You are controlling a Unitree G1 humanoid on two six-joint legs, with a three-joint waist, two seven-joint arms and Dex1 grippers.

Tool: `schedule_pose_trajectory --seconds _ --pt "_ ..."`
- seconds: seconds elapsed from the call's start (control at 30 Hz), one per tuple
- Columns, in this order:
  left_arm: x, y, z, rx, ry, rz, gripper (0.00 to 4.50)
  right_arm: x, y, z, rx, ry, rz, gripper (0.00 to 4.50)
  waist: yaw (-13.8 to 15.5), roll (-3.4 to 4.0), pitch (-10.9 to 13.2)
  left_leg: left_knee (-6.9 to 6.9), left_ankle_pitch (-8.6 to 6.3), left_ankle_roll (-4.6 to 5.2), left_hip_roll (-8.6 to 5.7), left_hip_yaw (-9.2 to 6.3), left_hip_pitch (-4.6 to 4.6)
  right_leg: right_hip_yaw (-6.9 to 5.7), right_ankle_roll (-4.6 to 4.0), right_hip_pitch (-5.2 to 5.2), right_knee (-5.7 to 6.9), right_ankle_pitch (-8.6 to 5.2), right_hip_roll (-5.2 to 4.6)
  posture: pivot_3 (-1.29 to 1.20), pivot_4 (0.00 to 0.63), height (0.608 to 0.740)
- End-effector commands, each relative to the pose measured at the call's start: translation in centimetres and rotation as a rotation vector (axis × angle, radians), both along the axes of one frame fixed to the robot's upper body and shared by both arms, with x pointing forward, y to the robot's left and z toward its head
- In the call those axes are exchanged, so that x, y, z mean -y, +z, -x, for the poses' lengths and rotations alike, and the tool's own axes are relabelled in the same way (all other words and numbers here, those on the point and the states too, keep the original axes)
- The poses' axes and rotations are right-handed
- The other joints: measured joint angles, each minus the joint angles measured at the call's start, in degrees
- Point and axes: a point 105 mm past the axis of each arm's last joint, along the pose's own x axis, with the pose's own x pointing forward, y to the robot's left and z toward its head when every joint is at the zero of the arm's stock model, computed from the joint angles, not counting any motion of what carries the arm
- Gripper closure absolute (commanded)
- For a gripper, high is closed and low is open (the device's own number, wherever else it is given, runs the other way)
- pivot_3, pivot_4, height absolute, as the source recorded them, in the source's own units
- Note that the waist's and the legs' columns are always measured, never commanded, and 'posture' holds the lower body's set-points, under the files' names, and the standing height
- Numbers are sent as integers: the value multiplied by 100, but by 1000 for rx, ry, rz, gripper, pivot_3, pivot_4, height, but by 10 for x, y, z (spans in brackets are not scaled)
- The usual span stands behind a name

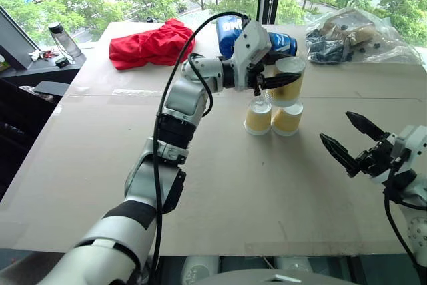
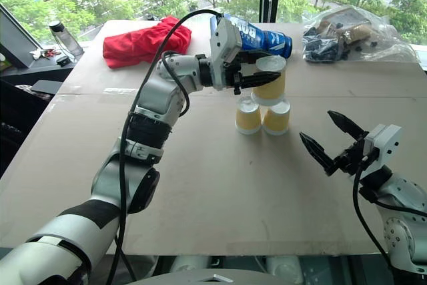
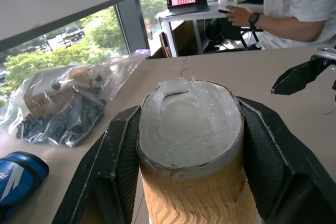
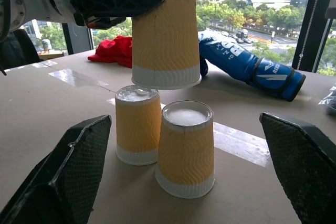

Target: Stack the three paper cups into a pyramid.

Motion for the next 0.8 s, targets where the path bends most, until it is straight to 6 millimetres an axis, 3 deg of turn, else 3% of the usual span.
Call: schedule_pose_trajectory --seconds 0.03,0.4,0.43,0.47,0.57,0.8 --pt "5 11 -1 63 8 -12 2362 -1 12 2 63 -7 13 0 2 0 0 0 0 0 0 0 0 0 0 0 0 0 0 0 150 740" --pt "9 1 -2 18 -2 2 2362 -1 9 1 61 -5 27 0 4 0 0 0 0 0 0 0 -1 0 0 0 1 0 0 0 150 740" --pt "9 2 -2 18 0 3 1571 -1 8 1 60 -5 29 0 3 0 0 0 0 0 0 0 0 0 0 0 1 0 0 0 150 740" --pt "9 2 -3 16 0 3 1322 -1 8 1 59 -6 31 0 3 0 0 0 0 0 0 0 0 0 0 0 1 0 0 0 150 740" --pt "6 5 -4 22 10 4 20 -1 7 2 59 -6 33 0 3 0 0 0 1 -1 0 -1 0 0 0 0 1 0 0 0 150 740" --pt "3 30 4 70 -2 33 20 1 6 3 60 -2 30 0 1 0 0 1 1 -1 0 -1 0 -1 0 0 2 0 0 0 150 740"
